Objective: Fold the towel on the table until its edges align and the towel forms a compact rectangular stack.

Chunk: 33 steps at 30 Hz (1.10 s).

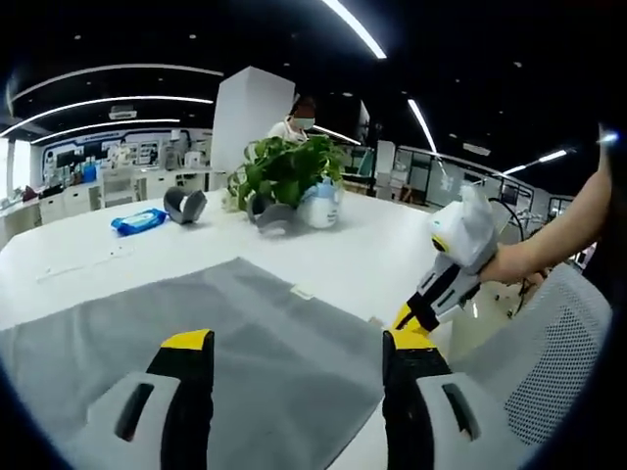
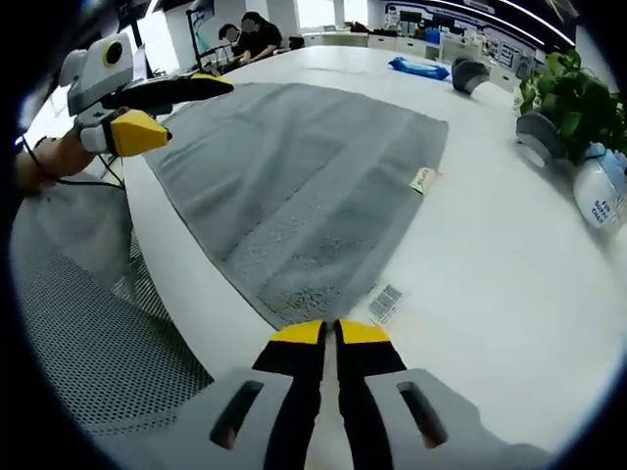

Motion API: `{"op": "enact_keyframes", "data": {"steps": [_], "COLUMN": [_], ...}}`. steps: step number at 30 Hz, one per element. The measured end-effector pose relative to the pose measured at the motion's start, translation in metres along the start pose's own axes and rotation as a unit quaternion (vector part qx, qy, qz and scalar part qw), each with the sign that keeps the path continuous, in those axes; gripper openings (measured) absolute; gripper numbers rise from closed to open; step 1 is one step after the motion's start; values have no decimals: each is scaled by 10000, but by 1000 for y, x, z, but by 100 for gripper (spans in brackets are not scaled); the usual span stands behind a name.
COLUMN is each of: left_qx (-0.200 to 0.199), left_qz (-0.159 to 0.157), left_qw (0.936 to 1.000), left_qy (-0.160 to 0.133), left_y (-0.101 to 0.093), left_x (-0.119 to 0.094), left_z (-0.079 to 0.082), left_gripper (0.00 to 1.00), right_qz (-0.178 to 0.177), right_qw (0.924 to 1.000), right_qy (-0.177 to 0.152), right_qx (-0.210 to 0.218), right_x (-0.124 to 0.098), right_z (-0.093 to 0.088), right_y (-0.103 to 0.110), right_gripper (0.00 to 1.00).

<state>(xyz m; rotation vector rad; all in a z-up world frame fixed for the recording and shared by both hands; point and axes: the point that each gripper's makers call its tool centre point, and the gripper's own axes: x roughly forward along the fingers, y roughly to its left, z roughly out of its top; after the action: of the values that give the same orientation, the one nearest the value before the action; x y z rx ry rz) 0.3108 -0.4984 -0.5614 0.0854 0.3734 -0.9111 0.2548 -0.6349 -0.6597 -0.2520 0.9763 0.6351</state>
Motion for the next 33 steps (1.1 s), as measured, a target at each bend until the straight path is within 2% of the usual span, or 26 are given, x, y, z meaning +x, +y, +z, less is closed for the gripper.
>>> {"op": "enact_keyframes", "data": {"steps": [3,6,8,11,14,16,24,25,27,31,33], "left_qx": [282,418,555,859,1450,1726,2092,2244,2317,2431,2409], "left_qz": [-92,-257,-428,-623,-785,-759,-450,-405,-347,-173,-102], "left_qw": [9996,9988,9975,9943,9863,9821,9768,9735,9721,9698,9705], "left_qy": [-1,15,48,88,-26,9,-130,-169,-141,-18,6], "left_y": [-6,-18,-28,-41,-53,-55,-43,-41,-38,-31,-26], "left_x": [2,5,8,11,12,11,11,9,9,10,9], "left_z": [0,-1,-3,-5,-1,-1,7,9,9,6,7], "left_gripper": [71,70,67,61,47,40,26,24,23,19,12], "right_qz": [159,347,523,835,1020,1150,1435,1492,1656,1849,1899], "right_qw": [9998,9984,9953,9893,9836,9787,9715,9697,9629,9561,9546], "right_qy": [-54,-358,-715,-998,-1251,-1394,-1464,-1495,-1599,-1636,-1597], "right_qx": [134,254,388,661,803,972,1193,1227,1409,1576,1651], "right_x": [-3,-11,-20,-28,-32,-32,-24,-24,-24,-23,-21], "right_z": [4,19,37,60,85,101,134,137,145,152,151], "right_y": [1,6,12,20,27,33,51,53,59,65,65], "right_gripper": [0,0,0,0,0,0,0,0,0,0,0]}}
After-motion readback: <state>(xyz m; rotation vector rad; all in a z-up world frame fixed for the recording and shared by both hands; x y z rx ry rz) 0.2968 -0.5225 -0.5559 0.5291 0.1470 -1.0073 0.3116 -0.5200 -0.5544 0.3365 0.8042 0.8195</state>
